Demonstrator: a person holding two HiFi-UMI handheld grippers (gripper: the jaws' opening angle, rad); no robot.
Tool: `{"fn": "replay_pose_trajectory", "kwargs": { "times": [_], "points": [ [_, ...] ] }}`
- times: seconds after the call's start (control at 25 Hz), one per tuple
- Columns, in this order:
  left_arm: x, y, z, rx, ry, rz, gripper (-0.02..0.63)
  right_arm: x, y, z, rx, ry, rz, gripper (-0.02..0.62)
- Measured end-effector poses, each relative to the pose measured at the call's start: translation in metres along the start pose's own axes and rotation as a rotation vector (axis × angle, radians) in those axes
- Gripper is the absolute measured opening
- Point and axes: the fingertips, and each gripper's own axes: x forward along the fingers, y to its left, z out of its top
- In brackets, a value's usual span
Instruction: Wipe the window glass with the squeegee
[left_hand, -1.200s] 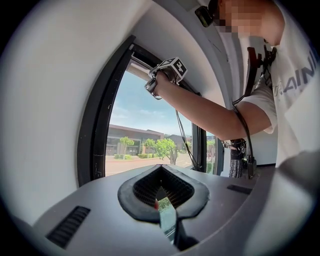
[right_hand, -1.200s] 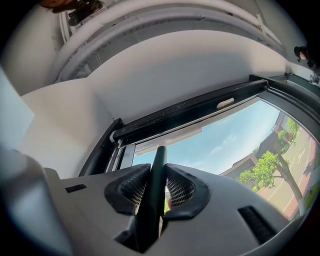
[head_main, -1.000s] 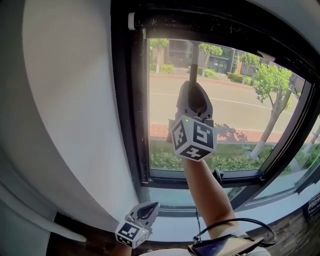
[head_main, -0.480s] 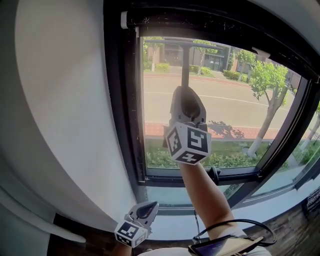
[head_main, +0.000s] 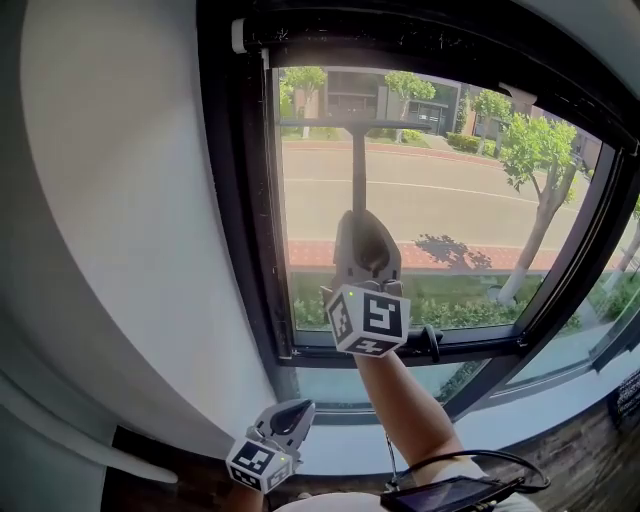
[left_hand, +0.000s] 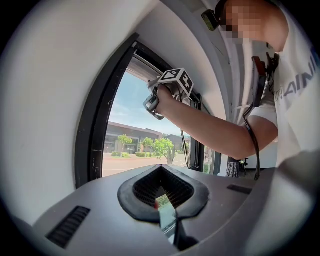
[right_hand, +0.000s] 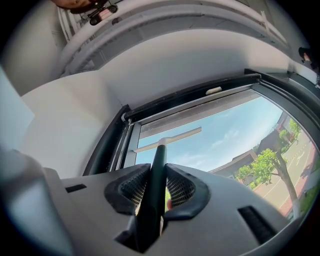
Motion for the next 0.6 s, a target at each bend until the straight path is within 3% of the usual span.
{"fn": "replay_pose_trajectory", "kwargs": {
  "times": [0.6],
  "points": [
    [-0.012, 0.002, -0.004, 0.005, 0.021, -0.006, 0.018, -0.047, -0.002, -0.052, -0.009, 0.077, -0.01, 0.1]
  ]
}}
